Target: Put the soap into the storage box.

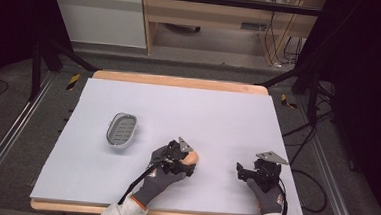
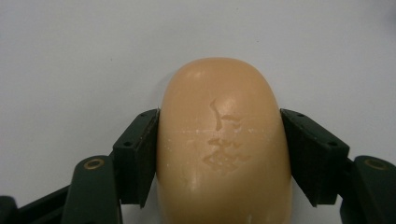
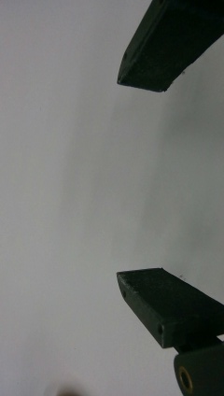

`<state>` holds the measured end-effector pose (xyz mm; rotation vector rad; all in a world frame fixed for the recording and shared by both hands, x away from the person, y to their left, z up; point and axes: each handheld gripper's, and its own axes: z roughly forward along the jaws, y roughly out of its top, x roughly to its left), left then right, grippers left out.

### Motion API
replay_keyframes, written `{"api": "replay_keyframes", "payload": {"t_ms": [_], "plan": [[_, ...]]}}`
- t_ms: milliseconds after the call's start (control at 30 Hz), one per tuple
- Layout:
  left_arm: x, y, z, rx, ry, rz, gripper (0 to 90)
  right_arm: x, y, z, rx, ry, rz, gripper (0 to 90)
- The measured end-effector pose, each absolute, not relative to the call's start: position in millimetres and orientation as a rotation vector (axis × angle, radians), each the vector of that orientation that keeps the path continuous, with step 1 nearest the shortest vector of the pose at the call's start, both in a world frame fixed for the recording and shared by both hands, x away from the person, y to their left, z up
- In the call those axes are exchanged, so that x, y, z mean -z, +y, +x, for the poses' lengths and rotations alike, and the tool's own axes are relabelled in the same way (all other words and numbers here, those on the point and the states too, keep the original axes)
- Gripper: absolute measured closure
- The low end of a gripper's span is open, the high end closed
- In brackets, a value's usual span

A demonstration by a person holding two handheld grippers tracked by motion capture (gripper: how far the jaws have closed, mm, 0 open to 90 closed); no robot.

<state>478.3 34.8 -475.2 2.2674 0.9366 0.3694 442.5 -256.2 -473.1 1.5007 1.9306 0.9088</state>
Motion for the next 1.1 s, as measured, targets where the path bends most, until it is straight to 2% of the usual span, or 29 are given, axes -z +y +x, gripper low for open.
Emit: {"api": "replay_keyframes", "payload": {"t_ms": [467,1100], "plan": [[461,41,470,-0.361,0.903,2.254,31.8,473,-256,442,-0.91,1.932,1.505,6.4],[428,81,461,-0.39,0.913,2.185,31.9,473,-256,443,-0.908,1.923,1.515,6.2]]}}
